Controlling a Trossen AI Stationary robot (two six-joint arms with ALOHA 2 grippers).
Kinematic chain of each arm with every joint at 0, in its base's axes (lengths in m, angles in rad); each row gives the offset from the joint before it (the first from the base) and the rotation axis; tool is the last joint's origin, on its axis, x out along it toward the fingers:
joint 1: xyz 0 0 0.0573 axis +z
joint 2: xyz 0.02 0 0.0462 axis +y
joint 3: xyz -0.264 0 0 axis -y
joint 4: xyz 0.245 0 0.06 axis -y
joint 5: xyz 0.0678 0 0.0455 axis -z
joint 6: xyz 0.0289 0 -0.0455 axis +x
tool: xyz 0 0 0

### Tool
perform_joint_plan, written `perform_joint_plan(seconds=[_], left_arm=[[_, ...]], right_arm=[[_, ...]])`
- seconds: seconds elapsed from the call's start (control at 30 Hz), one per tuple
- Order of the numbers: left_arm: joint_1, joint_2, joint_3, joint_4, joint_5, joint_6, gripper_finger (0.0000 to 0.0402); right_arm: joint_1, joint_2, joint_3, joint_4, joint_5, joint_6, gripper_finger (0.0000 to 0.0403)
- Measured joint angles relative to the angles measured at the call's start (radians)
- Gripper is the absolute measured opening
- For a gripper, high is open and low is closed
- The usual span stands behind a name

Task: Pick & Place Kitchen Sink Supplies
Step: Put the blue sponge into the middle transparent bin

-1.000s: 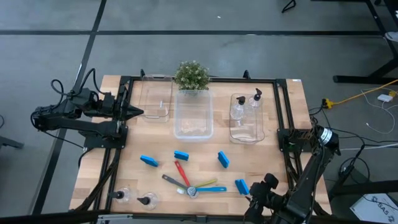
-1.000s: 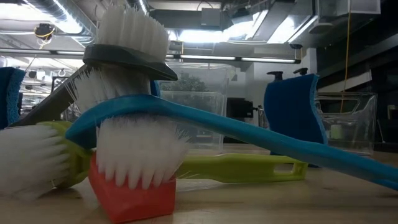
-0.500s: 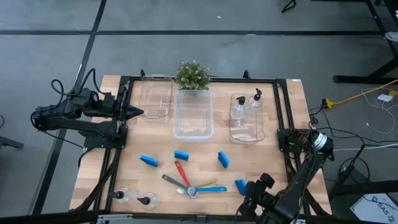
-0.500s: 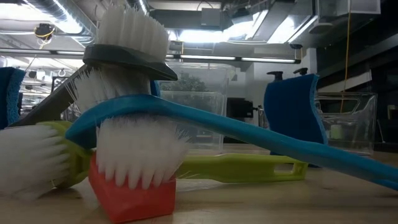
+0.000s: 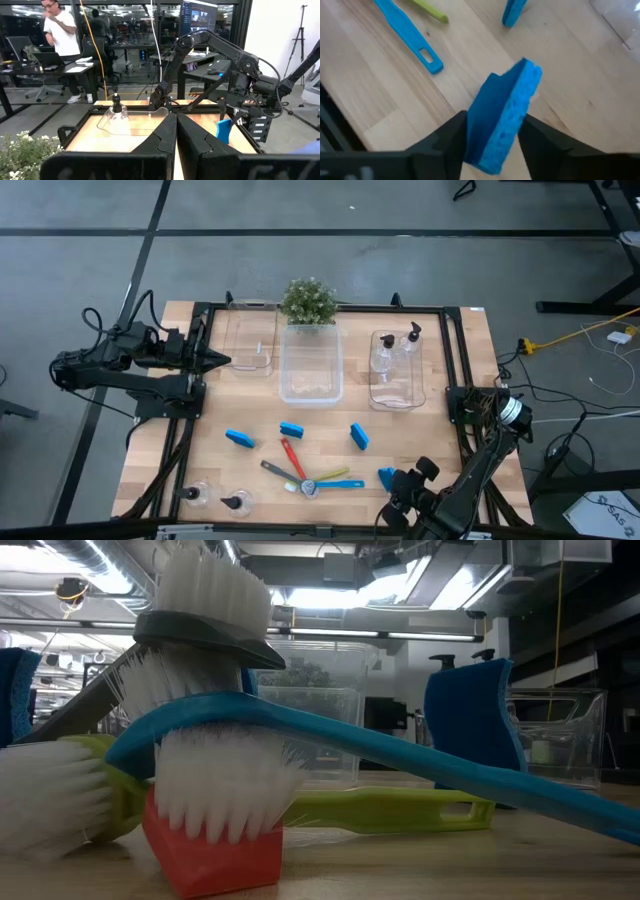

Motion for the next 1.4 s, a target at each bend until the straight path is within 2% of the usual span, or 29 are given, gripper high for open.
perform_joint_plan(seconds=[0.37, 0.67, 1.0, 1.2, 1.4], left_arm=[[0.0, 0.0, 0.0, 0.0, 0.0, 0.0, 0.0006], [0.0, 0.0, 0.0, 0.0, 0.0, 0.0, 0.0006], [0.0, 0.0, 0.0, 0.0, 0.0, 0.0, 0.0006], [0.0, 0.0, 0.0, 0.0, 0.0, 0.0, 0.0006], [0.0, 0.0, 0.0, 0.0, 0.0, 0.0, 0.0006]], right_arm=[[-0.014, -0.001, 0.0, -0.008, 0.006, -0.065, 0.0016], [-0.034, -0.004, 0.001, -0.022, 0.011, -0.11, 0.0011], [-0.049, -0.006, 0.136, -0.194, 0.001, -0.2, 0.0011], [-0.092, -0.014, 0.25, -0.31, -0.004, -0.349, 0.0011], [-0.156, -0.067, 0.337, -0.318, 0.022, -0.592, 0.0011]])
